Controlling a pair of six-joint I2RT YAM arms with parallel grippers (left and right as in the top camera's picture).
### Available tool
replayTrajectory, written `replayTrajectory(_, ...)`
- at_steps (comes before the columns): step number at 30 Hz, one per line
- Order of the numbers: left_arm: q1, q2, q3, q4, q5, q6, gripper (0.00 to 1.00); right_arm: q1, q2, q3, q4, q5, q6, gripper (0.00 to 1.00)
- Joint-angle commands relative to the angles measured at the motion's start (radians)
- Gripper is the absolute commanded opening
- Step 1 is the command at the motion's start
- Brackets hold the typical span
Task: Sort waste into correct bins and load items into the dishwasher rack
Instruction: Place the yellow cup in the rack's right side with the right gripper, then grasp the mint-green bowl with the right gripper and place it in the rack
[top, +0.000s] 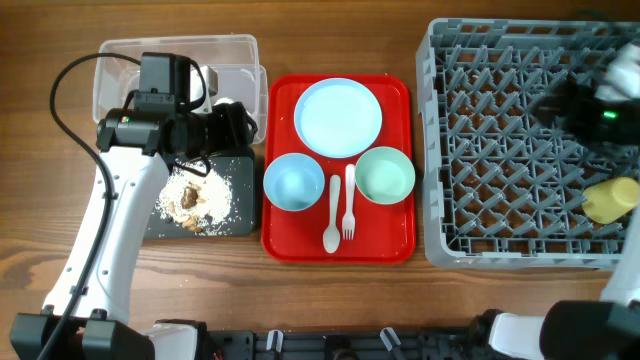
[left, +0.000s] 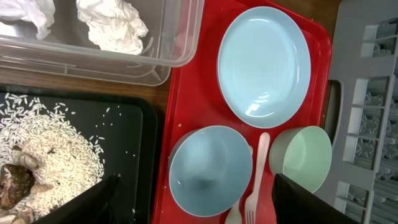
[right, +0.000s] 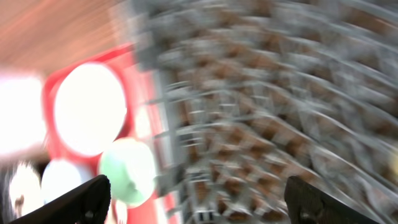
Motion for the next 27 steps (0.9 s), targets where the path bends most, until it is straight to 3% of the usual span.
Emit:
replayTrajectory(1,0.003,-0.018,0.002,-0.003,-0.014,0.008,0.77,0.244,0.019,0.007,0.000,-0.042,-0.166,0.91)
replayTrajectory(5,0.003,-0.018,0.002,-0.019,-0.014,0.009,0.79,0.526,0.135,0.006,0.041,0.020,-0.221,0.88)
replayTrajectory(8,0.003,-0.018,0.002,-0.021,-0.014,0.008,0.79,0.636,0.247,0.006,0.051,0.121,-0.219,0.89)
replayTrajectory(15,0.003,-0.018,0.002,-0.021,-0.014,0.008,0.80,0.679,0.552,0.006,0.068,0.199,-0.137,0.87)
replayTrajectory(16,0.003,-0.018,0.002,-0.021,-0.014,0.009,0.80,0.679,0.585,0.006,0.069,0.199,-0.126,0.83)
replayTrajectory(19,0.003,-0.018,0.002,-0.021,-0.014,0.009,0.80,0.679,0.623,0.006,0.068,0.237,-0.075,0.55)
replayTrajectory(21,0.003,-0.018,0.002,-0.021,-0.014,0.009,0.80,0.678,0.615,0.006,0.063,0.297,-0.018,0.24)
replayTrajectory(24,0.003,-0.018,0.002,-0.021,-0.014,0.009,0.80,0.671,0.570,0.009,0.062,0.386,0.043,0.04)
replayTrajectory(27,0.003,-0.018,0.002,-0.021,-0.014,0.009,0.80,0.666,0.452,0.023,0.063,0.397,0.045,0.05)
